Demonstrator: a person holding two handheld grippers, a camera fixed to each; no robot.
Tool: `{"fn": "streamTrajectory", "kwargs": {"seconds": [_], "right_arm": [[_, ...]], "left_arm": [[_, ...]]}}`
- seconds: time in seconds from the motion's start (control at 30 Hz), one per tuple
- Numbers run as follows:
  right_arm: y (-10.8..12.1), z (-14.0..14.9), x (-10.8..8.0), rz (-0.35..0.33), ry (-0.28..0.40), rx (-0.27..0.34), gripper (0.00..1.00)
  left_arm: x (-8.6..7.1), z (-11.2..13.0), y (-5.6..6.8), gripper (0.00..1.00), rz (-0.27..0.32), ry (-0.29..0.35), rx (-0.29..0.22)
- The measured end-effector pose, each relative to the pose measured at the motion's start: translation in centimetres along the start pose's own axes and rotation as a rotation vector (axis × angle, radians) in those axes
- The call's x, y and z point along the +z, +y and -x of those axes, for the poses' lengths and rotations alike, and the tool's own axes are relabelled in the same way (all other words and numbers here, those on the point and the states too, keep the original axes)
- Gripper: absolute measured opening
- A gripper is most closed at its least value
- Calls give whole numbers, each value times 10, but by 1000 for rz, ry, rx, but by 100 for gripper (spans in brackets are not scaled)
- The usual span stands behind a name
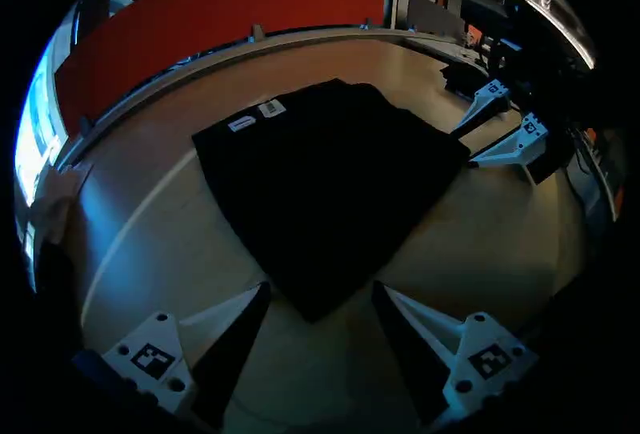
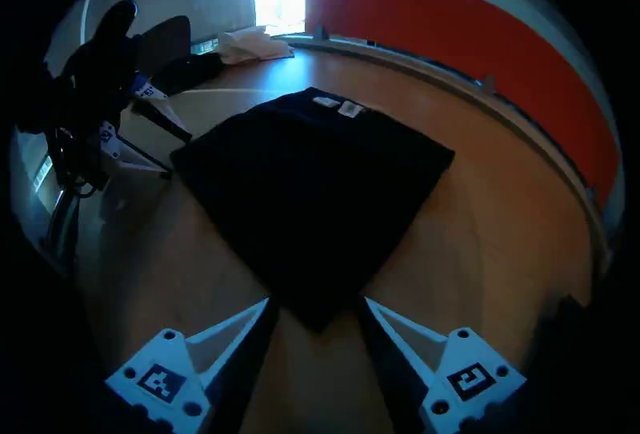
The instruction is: Fold towel
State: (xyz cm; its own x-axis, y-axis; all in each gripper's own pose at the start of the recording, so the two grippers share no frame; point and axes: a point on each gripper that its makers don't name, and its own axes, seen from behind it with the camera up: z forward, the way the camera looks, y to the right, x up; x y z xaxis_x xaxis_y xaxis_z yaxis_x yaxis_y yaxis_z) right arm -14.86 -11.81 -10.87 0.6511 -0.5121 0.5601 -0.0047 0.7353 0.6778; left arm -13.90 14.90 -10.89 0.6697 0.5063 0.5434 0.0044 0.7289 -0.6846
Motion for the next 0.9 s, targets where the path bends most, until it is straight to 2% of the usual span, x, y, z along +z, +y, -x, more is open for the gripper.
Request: {"fn": "streamTrajectory", "kwargs": {"seconds": [0.2, 0.33, 0.4, 0.53, 0.67, 0.87, 0.9], "right_arm": [[-2, 0, 0, -5, 1, -1, 63], [-3, 0, 0, -4, 1, 2, 54], [-2, 0, 0, -1, 1, 6, 46], [-2, -1, 0, 8, 0, 18, 32], [-3, -3, -1, 15, 0, 31, 24], [-7, -12, -4, 6, 13, 54, 16], [-7, -13, -5, 8, 13, 57, 16]], "left_arm": [[0, 0, -3, 71, -18, -10, -23], [0, 0, -5, 53, -28, -17, -34], [-1, 0, -7, 51, -35, -20, -42], [-1, 0, -8, 36, -48, -29, -55], [-1, -1, -8, 32, -53, -36, -59], [1, -3, -9, 13, -72, -41, -73], [1, -4, -8, 13, -73, -40, -77]]}}
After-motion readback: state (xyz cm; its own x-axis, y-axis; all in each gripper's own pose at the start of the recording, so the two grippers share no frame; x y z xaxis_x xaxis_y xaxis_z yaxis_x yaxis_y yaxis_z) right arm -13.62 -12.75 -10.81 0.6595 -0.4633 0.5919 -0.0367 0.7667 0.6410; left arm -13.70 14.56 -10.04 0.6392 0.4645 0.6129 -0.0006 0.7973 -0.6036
